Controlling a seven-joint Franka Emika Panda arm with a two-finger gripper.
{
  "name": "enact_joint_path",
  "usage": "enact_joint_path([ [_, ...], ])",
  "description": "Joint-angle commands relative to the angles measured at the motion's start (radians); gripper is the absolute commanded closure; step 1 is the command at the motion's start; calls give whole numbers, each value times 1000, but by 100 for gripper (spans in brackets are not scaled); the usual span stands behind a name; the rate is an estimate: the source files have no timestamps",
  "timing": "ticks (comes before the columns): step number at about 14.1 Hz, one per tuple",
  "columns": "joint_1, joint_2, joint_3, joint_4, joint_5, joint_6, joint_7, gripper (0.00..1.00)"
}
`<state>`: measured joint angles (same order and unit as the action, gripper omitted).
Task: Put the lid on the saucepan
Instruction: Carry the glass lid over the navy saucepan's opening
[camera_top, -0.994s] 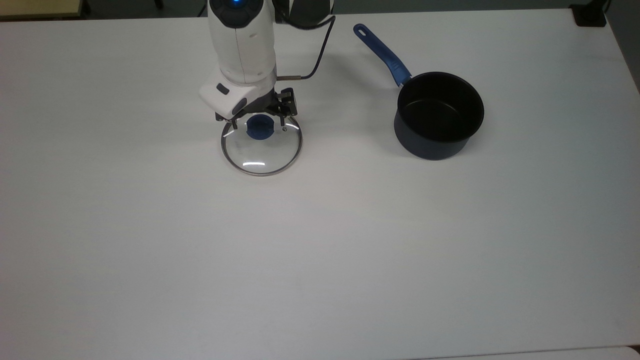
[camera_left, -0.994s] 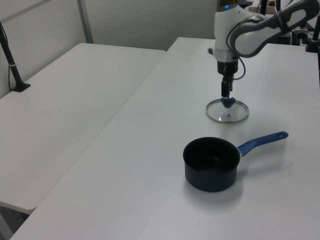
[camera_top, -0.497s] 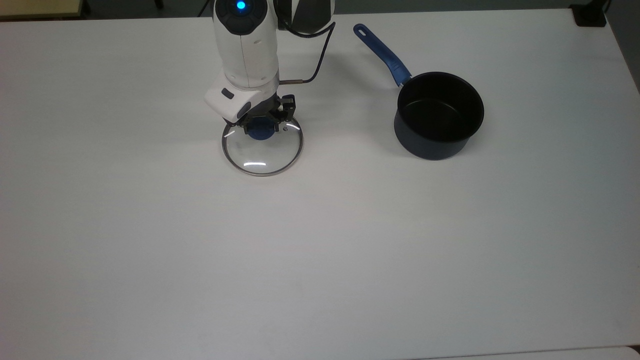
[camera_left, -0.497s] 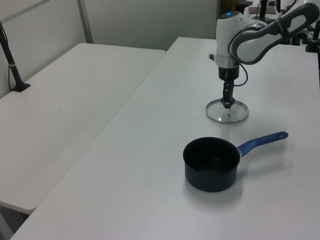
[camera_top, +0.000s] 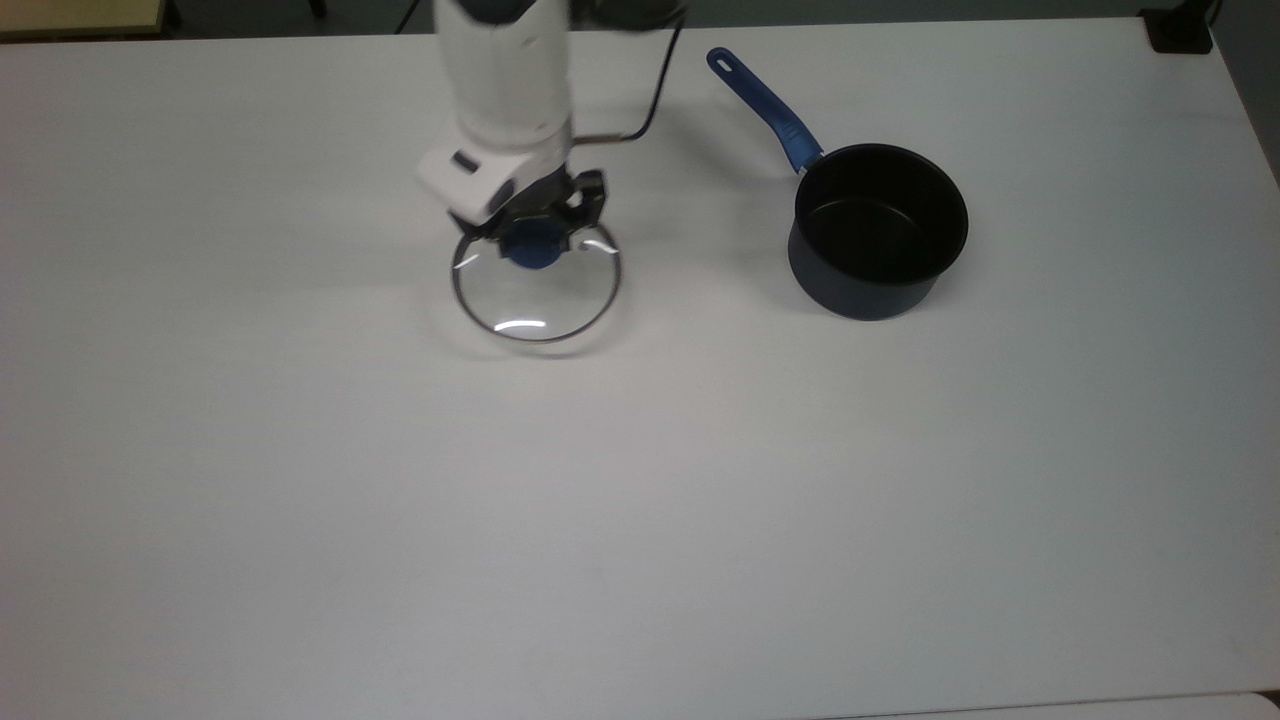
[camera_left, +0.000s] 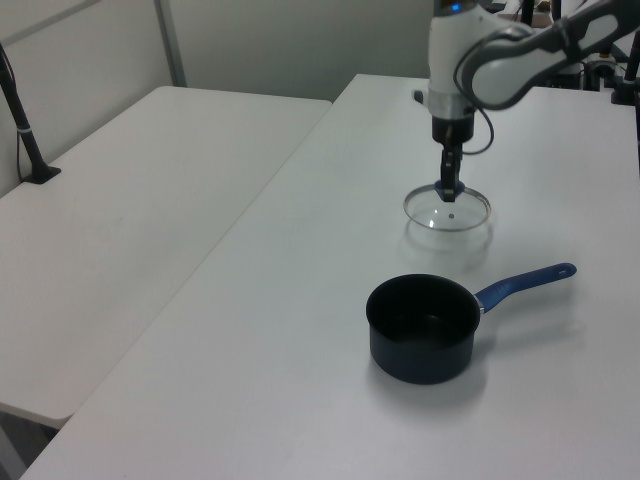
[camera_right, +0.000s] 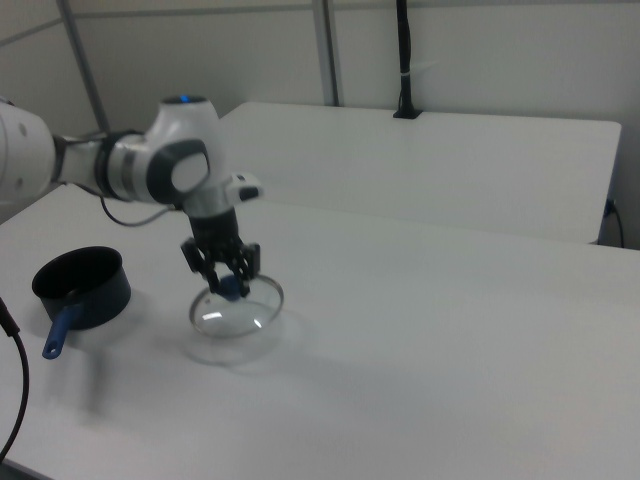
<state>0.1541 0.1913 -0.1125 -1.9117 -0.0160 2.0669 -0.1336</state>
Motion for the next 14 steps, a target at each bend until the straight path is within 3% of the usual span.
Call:
enact_joint_path([
  [1, 120, -23, -3, 149, 11, -122, 107, 62],
  [3, 224, -6, -3, 233, 17, -149, 179, 62],
  [8, 396, -3, -3, 247, 22, -149, 268, 61],
  [14, 507, 54, -3, 244, 22, -151, 331, 57],
])
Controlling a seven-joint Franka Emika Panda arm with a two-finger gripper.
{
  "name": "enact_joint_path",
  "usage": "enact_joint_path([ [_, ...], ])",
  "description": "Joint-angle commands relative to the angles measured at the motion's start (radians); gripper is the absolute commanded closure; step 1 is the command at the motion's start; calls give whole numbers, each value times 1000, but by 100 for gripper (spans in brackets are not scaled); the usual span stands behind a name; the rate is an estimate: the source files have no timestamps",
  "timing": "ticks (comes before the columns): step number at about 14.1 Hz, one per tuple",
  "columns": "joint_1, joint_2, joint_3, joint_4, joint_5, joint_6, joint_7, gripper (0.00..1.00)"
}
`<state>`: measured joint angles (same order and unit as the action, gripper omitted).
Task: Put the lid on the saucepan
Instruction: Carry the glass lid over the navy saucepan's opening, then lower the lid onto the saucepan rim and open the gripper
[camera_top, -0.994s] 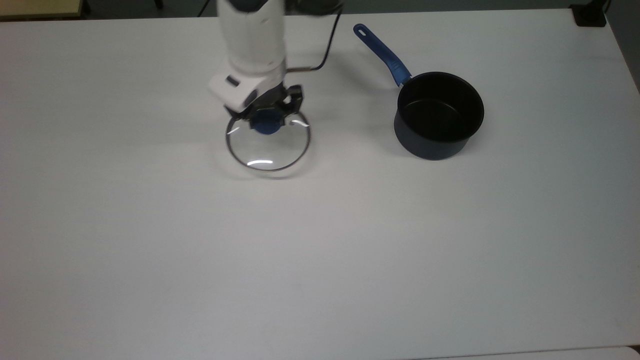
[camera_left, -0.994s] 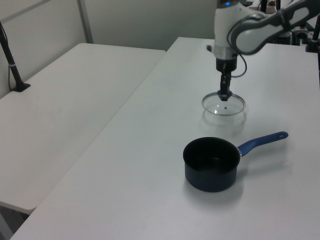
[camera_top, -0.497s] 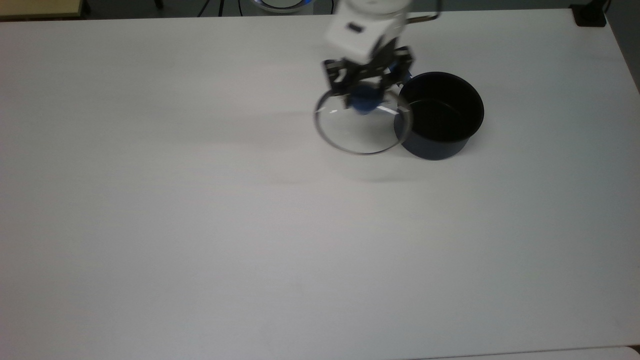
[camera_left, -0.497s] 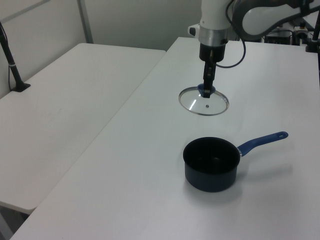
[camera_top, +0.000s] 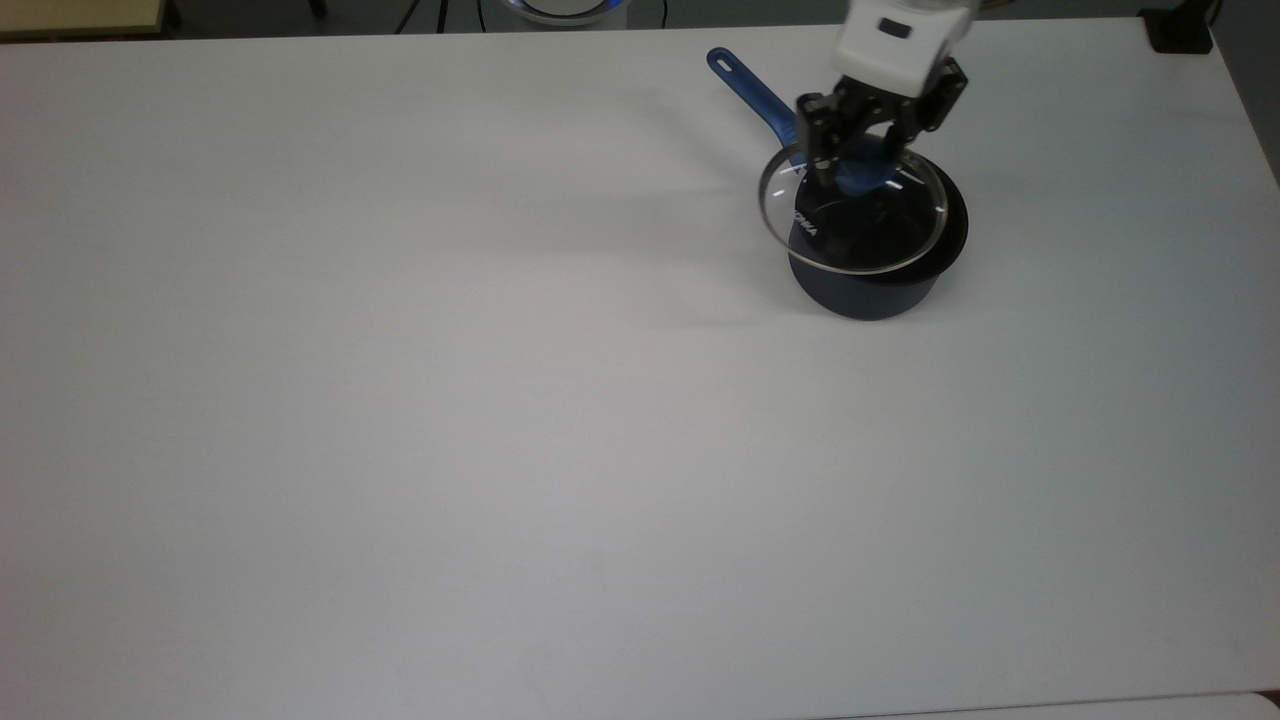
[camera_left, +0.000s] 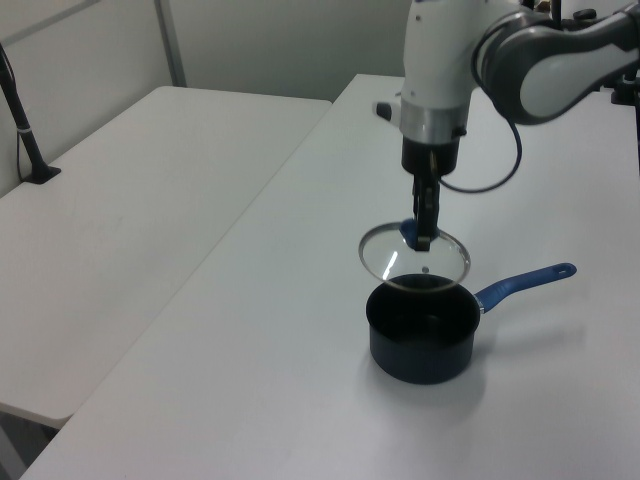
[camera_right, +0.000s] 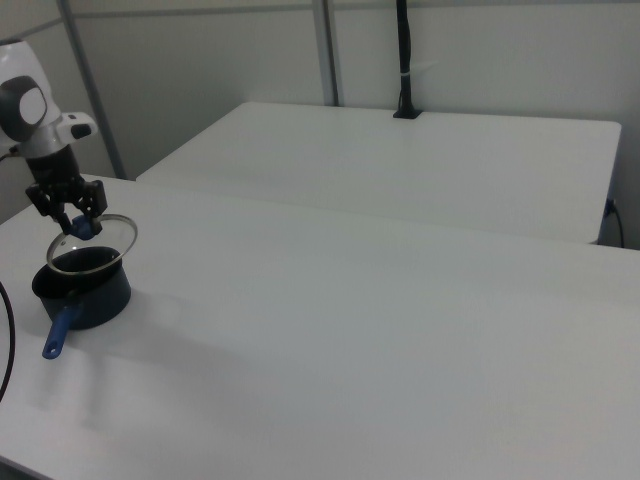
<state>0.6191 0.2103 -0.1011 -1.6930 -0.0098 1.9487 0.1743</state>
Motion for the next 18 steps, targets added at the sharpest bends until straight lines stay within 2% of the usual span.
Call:
enact_joint_path([
  [1, 51, 47, -14, 26, 16, -33, 25, 57],
  [7, 73, 83, -12, 29, 18, -30, 28, 57],
  [9, 85, 83, -11, 29, 24, -28, 30, 50],
  [14, 96, 84, -11, 29, 25, -25, 50, 49],
  [16, 94, 99, -11, 29, 25, -16, 57, 35],
  [17, 93, 118, -11, 30, 25, -4, 83, 15],
  [18, 91, 119, -11, 32, 21, 6, 111, 0],
])
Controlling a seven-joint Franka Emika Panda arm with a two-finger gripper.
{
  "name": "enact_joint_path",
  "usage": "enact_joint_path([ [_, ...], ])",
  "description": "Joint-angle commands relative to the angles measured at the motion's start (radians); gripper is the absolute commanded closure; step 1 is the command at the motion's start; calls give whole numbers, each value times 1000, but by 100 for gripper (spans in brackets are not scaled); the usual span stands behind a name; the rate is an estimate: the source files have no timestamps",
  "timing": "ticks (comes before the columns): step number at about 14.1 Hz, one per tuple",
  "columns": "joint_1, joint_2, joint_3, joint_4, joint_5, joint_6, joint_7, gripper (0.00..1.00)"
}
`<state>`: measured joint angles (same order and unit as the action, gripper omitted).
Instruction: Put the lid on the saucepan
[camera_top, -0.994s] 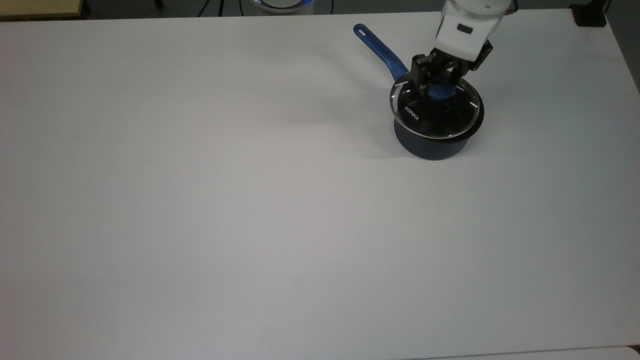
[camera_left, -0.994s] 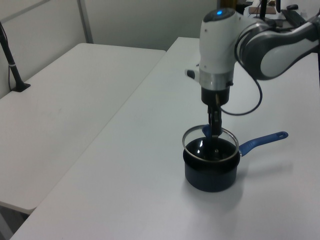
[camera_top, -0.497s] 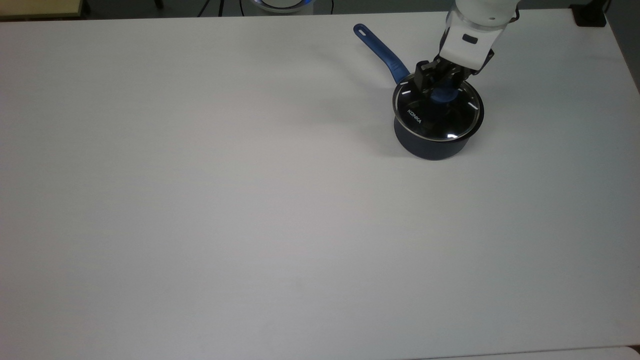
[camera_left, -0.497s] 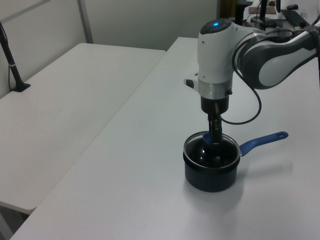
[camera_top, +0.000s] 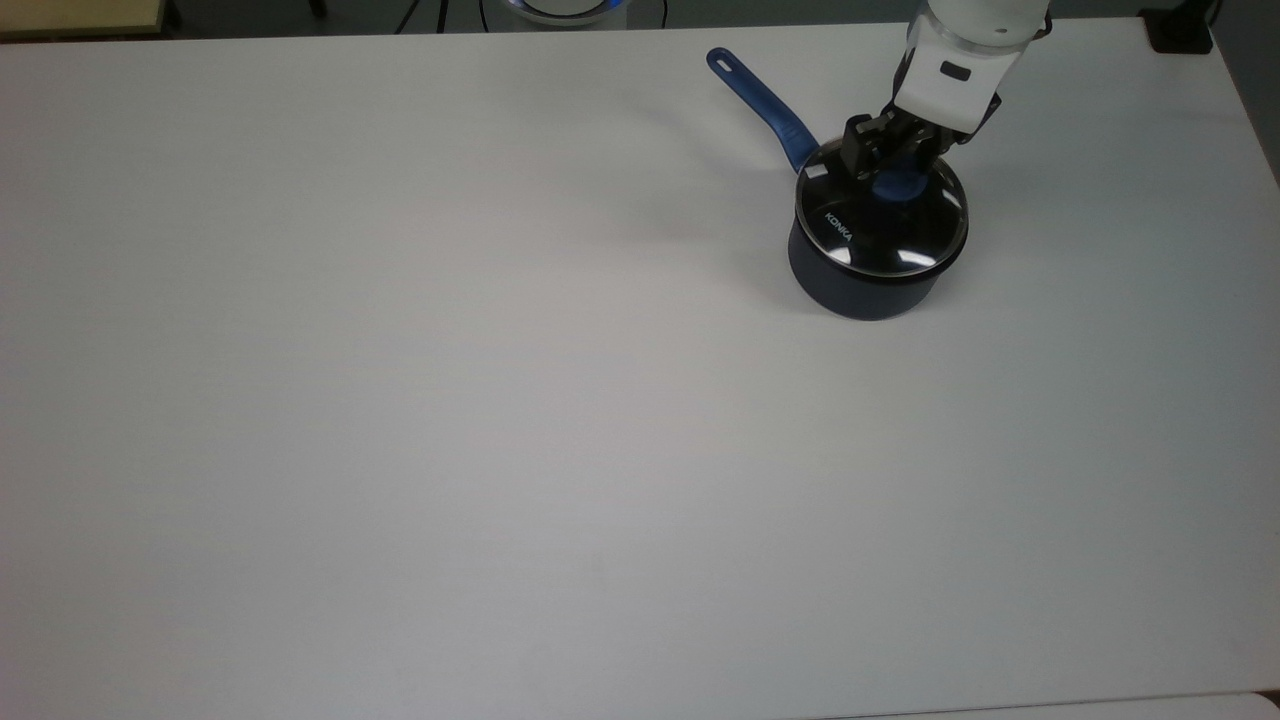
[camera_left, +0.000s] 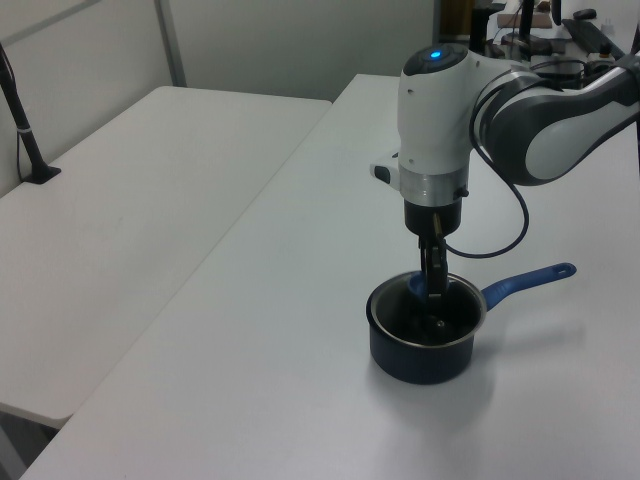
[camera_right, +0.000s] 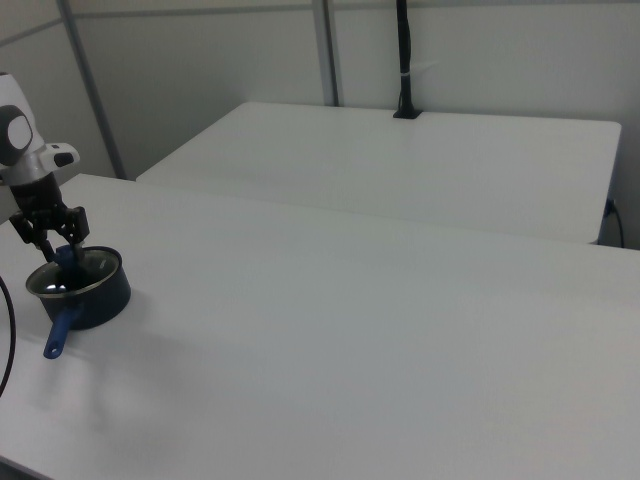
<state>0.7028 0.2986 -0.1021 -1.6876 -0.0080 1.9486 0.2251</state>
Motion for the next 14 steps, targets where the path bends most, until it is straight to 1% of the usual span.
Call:
enact_joint_path([
  [1, 4, 31, -10, 38, 10, 13, 69, 0],
  [3, -2, 19, -13, 49, 10, 4, 69, 0],
  [4, -6, -4, -24, 51, 8, 0, 68, 0],
  [5, -23, -25, -27, 49, 6, -13, 63, 0],
  [6, -55, -47, -27, 46, 3, -40, 54, 0],
  [8, -136, -99, -27, 40, -9, -127, 54, 0],
  [10, -210, -166, -22, 3, -68, -177, 59, 0],
  [11, -277, -226, -19, -33, -98, -195, 50, 0],
  [12, -339, -263, -11, -53, -99, -198, 30, 0],
  [14, -438, -318, 1, -79, -96, -204, -77, 0],
])
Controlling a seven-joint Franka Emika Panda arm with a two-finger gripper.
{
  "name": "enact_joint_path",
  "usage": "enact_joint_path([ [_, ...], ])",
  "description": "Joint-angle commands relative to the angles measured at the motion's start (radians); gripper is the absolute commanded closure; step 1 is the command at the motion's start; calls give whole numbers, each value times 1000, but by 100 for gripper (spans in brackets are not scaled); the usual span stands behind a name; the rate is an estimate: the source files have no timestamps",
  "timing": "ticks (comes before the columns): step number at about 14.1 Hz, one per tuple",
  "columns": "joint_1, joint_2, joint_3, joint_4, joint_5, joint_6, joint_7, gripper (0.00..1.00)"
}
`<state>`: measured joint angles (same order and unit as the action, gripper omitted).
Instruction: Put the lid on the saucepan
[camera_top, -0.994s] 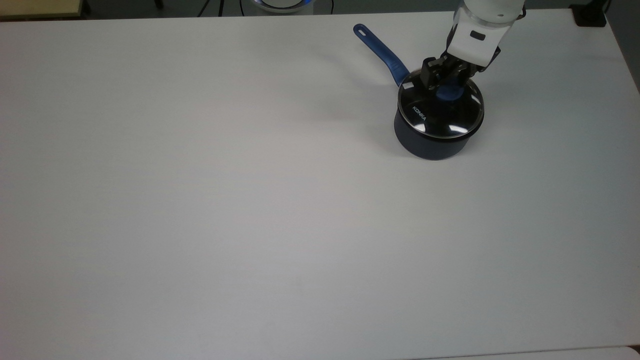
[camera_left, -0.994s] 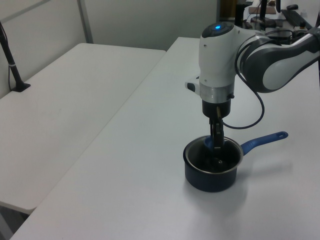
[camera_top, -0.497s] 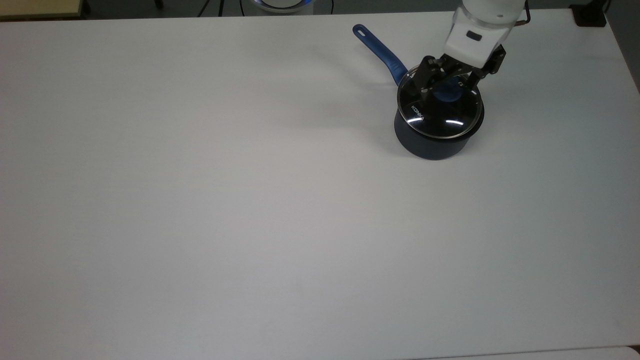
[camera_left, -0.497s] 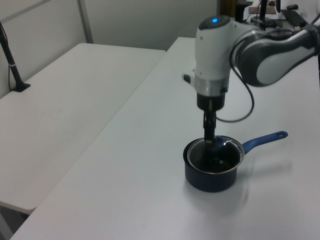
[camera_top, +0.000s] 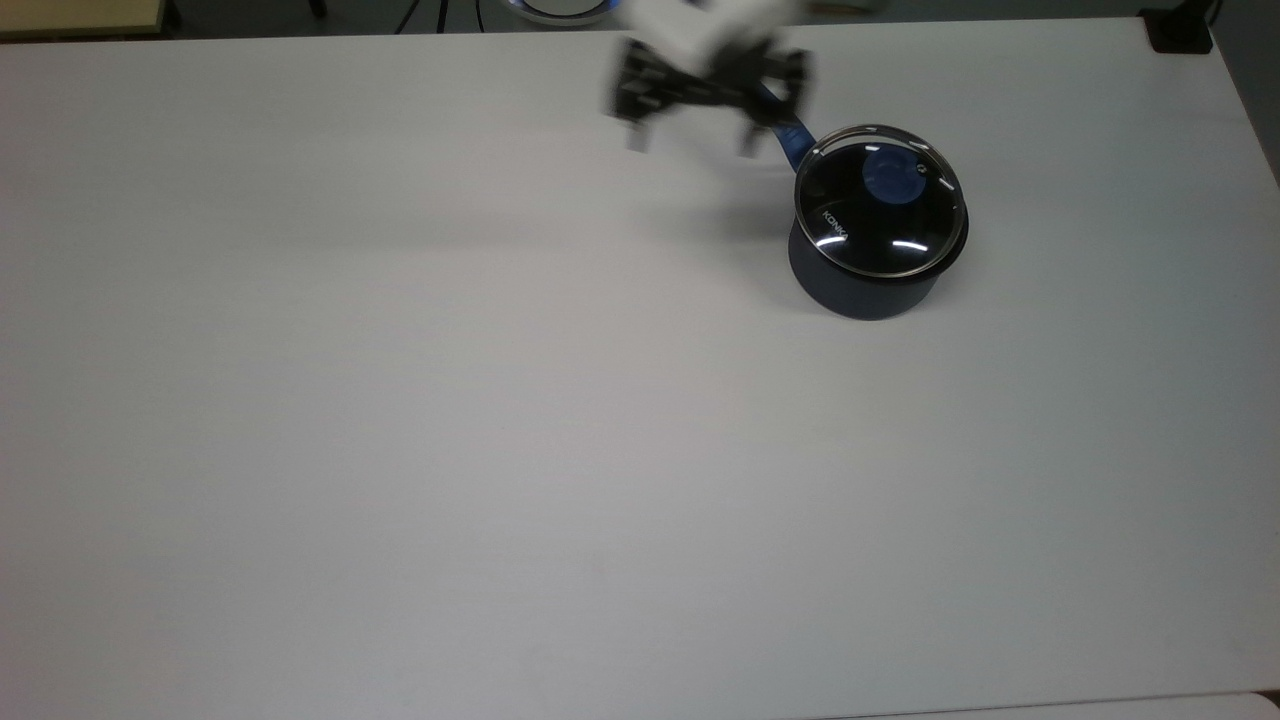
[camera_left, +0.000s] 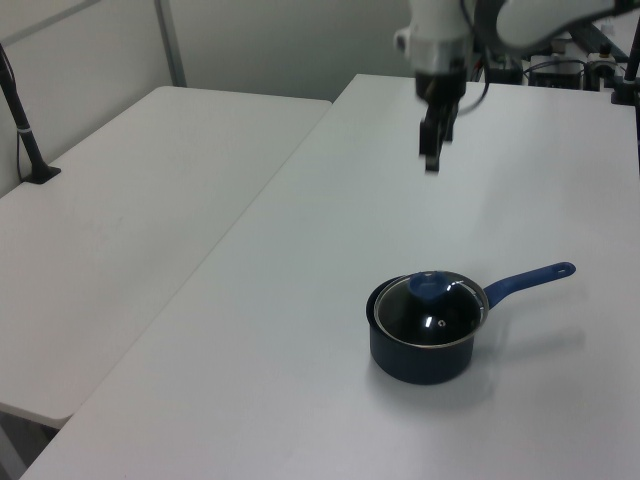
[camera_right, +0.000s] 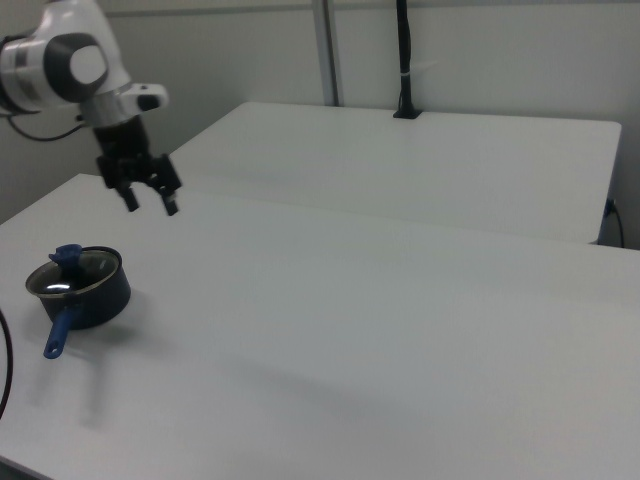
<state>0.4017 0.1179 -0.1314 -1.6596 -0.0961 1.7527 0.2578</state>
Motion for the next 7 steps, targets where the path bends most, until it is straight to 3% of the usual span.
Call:
enact_joint_path([
  [1, -183, -158, 36, -106, -4, -36, -145, 0],
  [2, -234, -178, 36, -100, 5, -73, -164, 0],
  [7, -276, -192, 32, -98, 15, -85, -163, 0],
])
